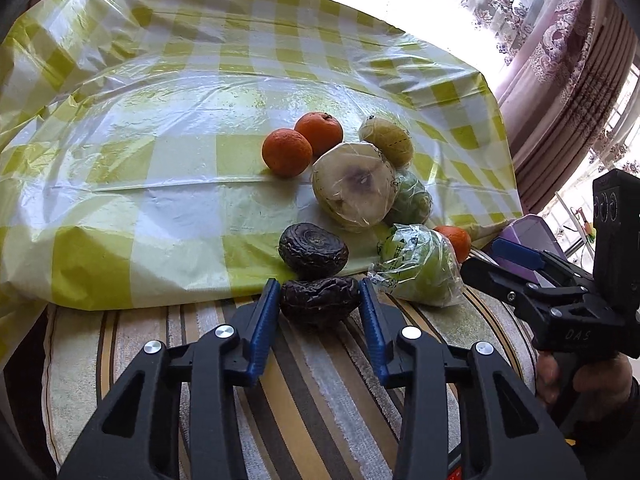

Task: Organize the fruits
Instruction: 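Grasp a dark date with the left tool while the right tool grasps a tangerine, then carry date and tangerine into the purple-rimmed white box and open both tools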

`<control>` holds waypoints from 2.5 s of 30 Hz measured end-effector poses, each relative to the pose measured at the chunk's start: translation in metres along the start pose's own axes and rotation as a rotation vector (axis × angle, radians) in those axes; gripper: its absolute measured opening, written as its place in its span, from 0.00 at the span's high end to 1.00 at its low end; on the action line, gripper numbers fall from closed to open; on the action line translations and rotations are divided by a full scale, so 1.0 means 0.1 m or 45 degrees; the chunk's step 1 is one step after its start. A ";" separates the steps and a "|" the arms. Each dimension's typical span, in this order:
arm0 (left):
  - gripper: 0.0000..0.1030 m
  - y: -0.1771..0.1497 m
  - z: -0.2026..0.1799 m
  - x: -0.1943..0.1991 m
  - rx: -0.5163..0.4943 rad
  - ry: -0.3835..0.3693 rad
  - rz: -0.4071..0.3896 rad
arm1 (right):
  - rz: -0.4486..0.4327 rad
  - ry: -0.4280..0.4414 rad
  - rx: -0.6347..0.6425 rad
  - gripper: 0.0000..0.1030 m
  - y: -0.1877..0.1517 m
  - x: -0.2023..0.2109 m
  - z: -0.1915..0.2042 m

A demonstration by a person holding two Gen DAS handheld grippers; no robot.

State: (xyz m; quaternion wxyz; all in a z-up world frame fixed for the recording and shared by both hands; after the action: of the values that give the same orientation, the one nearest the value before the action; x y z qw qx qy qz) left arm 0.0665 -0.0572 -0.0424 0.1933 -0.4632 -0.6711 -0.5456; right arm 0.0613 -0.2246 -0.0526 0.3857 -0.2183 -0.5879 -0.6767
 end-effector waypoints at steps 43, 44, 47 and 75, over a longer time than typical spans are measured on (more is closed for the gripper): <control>0.65 0.38 -2.05 0.01 -0.460 -0.093 -0.042 | -0.115 -0.021 -0.271 0.61 -0.14 0.81 -1.44; 0.65 0.35 -2.19 -0.06 -0.475 -0.109 -0.019 | -0.116 -0.042 -0.292 0.61 -0.18 0.86 -1.56; 0.65 0.25 -2.59 -0.27 -0.513 -0.164 0.045 | -0.114 -0.130 -0.356 0.61 -0.33 0.94 -1.91; 0.31 -0.50 -3.66 -1.25 -0.755 -0.236 0.328 | 0.048 -0.477 -0.642 0.31 -1.21 0.93 -3.16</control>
State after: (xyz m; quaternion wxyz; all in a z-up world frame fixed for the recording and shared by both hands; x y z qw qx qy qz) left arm -0.0030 -0.4411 -0.0444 0.0556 -0.6279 -0.4338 -0.6438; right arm -0.0393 -0.5525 -0.1265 0.2170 -0.4389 -0.4580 -0.7420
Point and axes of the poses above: each gripper's, at about its wrist camera, not at the fingertips, and x roughly against the way its jaws point, z to its left, y to its top, the point moved 5 cm from there along -x, roughly the way its jaws point, and after that the axes turned 3 degrees about z, right-handed, at the moved point
